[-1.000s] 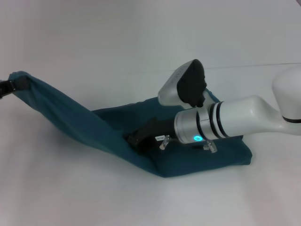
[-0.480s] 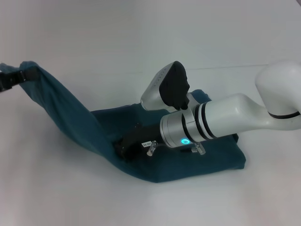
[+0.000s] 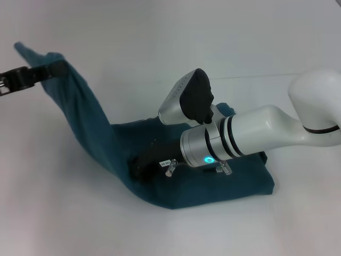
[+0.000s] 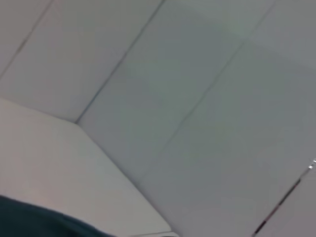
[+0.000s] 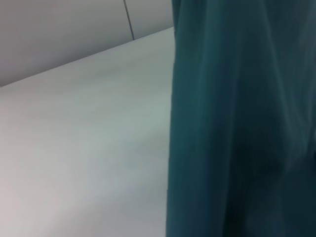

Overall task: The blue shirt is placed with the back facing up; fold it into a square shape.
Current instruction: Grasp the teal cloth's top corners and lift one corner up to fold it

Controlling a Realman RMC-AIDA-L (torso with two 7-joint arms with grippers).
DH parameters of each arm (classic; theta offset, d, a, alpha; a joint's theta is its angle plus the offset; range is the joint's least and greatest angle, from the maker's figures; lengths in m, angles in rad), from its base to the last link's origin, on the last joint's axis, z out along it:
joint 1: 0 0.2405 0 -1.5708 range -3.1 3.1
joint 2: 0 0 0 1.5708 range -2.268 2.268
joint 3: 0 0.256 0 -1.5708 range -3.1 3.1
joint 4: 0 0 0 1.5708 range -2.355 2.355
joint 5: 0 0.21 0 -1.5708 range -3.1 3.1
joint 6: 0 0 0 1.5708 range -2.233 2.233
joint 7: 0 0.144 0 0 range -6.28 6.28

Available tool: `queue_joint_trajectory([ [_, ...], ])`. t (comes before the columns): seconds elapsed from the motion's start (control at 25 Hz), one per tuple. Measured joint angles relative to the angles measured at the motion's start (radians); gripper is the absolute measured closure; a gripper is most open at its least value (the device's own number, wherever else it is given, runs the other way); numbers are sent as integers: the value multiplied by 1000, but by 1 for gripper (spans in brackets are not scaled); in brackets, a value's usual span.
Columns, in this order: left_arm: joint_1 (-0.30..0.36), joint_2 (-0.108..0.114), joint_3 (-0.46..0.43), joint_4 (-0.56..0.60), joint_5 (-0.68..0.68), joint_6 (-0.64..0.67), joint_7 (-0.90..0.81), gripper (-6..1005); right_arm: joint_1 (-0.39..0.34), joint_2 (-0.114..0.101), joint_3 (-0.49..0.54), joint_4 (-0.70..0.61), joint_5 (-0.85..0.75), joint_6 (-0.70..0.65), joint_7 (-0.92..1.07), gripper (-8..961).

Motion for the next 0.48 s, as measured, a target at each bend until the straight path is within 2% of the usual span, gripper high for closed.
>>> queue_joint_trajectory([
  [0.32,-34,-27,68,-32,-79,-4,5,885,-4,0,-11,0,24,-10,1,947],
  [0.4,-35,-49,104,-48,-122,-15,18,883,-14,0,-11,0,38,-19,-6,942],
  [0.44,-35,-49,104,-48,-122,-15,18,882,-14,0,-11,0,38,-19,-6,940],
  [0.48,-35,-59,111,-51,-134,-18,23,881,-20,0,-11,0,43,-23,-8,937],
])
